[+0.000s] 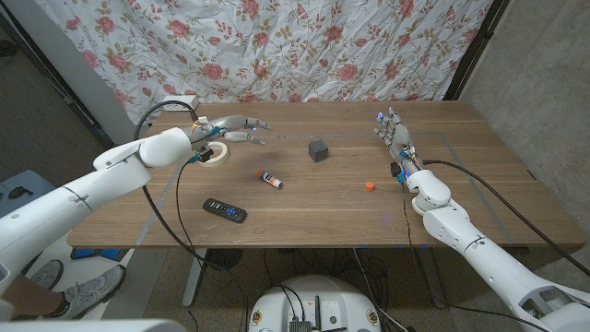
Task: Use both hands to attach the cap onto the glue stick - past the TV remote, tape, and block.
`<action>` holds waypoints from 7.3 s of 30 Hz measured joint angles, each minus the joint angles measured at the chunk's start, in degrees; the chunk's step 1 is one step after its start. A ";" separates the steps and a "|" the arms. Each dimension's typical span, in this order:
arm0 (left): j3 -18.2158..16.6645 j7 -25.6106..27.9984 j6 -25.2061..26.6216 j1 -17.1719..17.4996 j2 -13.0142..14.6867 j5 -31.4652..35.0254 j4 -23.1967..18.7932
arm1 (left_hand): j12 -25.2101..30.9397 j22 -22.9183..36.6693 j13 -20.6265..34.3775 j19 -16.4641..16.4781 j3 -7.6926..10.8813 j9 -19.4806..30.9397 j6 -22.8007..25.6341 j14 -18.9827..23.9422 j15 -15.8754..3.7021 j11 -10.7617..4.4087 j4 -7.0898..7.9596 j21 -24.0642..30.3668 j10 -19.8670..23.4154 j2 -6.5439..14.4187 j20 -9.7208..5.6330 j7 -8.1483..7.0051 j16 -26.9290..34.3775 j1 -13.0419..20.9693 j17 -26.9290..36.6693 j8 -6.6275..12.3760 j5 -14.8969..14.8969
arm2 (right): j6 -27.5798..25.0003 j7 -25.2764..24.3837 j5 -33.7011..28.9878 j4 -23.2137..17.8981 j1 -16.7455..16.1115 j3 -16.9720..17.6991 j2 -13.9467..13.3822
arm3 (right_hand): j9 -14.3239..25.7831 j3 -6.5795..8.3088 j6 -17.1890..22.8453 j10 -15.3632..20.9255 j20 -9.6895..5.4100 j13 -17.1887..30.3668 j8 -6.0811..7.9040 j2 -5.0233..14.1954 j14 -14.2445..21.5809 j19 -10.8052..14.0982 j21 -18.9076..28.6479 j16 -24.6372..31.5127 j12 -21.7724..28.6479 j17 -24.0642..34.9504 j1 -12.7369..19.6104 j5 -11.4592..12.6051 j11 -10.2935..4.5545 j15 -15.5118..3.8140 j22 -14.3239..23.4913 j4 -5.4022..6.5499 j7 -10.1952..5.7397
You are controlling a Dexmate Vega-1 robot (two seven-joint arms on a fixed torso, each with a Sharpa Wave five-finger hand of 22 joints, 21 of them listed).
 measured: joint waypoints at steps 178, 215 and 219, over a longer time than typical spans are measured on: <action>12.84 13.87 2.77 -0.15 -7.57 37.83 5.21 | 0.21 0.14 0.25 5.34 -18.88 0.22 36.77 25.91 -0.76 0.16 2.09 0.71 44.31 1.78 0.13 -0.54 1.06 26.96 0.27 2.38 0.43 | 1.32 -5.24 -1.04 4.12 1.80 0.23 3.75 | 0.00 0.93 0.22 -0.09 1.02 0.13 0.00 0.99 -0.60 0.63 0.41 1.54 0.44 -0.77 -0.99 -0.22 -0.10 0.83 0.12 -1.44 -1.64; 10.83 11.83 4.61 -1.67 -6.22 37.13 2.57 | 0.90 0.13 0.31 5.71 -19.82 0.25 38.82 28.27 -1.07 2.09 1.63 0.71 47.69 2.83 -0.11 1.51 1.06 27.27 0.25 2.54 0.44 | 0.37 -3.00 -0.33 3.67 2.29 0.20 2.42 | 0.00 0.93 0.74 -0.09 1.23 0.12 0.21 1.28 -0.61 0.84 0.41 1.54 0.44 -0.76 -1.29 -0.67 -0.10 0.83 0.12 -1.43 -1.73; 10.60 11.80 4.45 -1.92 -6.25 36.94 2.53 | 0.89 0.13 0.31 5.71 -19.82 0.25 38.81 28.27 -1.07 2.09 1.62 0.71 47.69 2.84 -0.11 1.51 1.06 27.27 0.25 2.53 0.43 | 0.00 -2.99 -0.71 2.71 2.00 0.13 1.71 | 0.00 0.93 0.73 -0.09 1.23 0.12 0.21 1.28 -0.61 0.84 0.41 1.54 0.44 -0.76 -1.29 -0.67 -0.10 0.83 0.12 -1.43 -1.73</action>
